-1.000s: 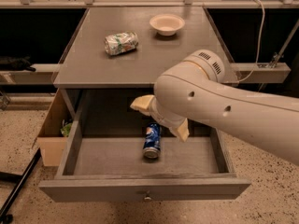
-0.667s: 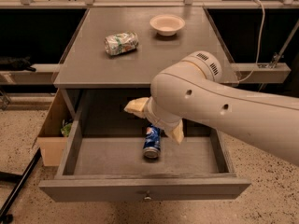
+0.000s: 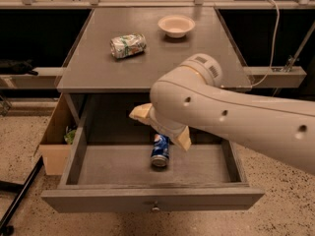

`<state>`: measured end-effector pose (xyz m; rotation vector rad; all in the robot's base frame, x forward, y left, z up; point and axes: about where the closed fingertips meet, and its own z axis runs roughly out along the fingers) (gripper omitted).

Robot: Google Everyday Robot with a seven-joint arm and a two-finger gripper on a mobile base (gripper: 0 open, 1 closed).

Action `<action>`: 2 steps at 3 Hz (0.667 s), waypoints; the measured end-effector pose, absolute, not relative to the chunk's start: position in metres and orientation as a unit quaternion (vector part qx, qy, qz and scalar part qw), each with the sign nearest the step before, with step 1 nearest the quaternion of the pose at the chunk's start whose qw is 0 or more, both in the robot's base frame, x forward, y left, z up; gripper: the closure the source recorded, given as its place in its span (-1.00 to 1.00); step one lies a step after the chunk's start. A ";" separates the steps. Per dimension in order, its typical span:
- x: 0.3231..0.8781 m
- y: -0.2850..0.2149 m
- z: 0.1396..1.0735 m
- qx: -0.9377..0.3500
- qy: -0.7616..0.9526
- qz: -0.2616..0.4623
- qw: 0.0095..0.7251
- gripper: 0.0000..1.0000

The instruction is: Pick pepsi can from top drawer and place on counter

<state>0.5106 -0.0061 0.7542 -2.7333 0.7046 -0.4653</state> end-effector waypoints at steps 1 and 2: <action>0.536 0.014 0.720 -0.950 0.255 -0.141 0.111 -1.00; 0.556 0.021 0.675 -0.950 0.280 -0.096 0.104 -1.00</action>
Offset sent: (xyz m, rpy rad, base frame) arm 0.0677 0.0362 -0.1362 0.0119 0.2874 -0.1127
